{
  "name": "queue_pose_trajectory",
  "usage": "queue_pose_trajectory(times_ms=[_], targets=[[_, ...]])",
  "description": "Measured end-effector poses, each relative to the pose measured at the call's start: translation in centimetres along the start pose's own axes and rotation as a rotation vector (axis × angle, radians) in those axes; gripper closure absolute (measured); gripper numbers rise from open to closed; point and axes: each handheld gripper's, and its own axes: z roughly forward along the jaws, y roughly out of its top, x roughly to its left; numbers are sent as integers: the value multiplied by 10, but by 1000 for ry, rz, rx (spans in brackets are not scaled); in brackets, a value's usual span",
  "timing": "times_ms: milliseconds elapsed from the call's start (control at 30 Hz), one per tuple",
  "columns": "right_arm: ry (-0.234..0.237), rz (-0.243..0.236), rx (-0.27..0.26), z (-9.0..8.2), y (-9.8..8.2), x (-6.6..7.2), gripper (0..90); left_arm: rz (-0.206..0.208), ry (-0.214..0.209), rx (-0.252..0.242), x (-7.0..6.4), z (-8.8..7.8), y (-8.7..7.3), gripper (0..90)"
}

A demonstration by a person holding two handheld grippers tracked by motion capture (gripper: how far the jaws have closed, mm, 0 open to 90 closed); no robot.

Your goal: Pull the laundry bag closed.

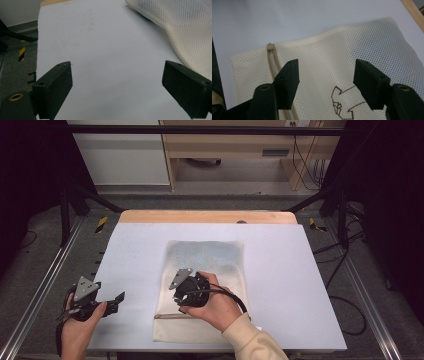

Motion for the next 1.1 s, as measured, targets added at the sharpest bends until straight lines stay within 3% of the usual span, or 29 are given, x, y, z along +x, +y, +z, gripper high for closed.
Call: queue_pose_trajectory(times_ms=[233, 267, 367, 500, 567, 633, 767, 867, 1100], targets=[[8, -47, -22, 6, 16, 1, 452, -4, -1, -7, -2, -2, -2, 94], [21, -72, -14, 11, 21, 2, 442, 1, 2, -5, -4, -3, -3, 94], [35, -82, 17, 22, 28, 3, 428, 0, 3, -2, -7, -4, -4, 94], [70, -87, 42, 34, 33, 5, 420, -35, 19, 19, -12, -5, -12, 95], [81, -104, 51, 39, 32, 9, 461, -48, -4, 38, -15, -2, -14, 96], [95, -103, 46, 40, 30, 12, 487, -31, -2, 44, -14, 0, -9, 96], [126, -99, 18, 41, 29, 19, 578, -5, -10, 12, -8, -1, -1, 96], [172, -99, 22, 44, 29, 25, 629, -30, -43, 24, -2, 1, -2, 96], [242, -110, 56, 59, 26, 37, 696, -43, -52, 11, -2, -1, -2, 104]])
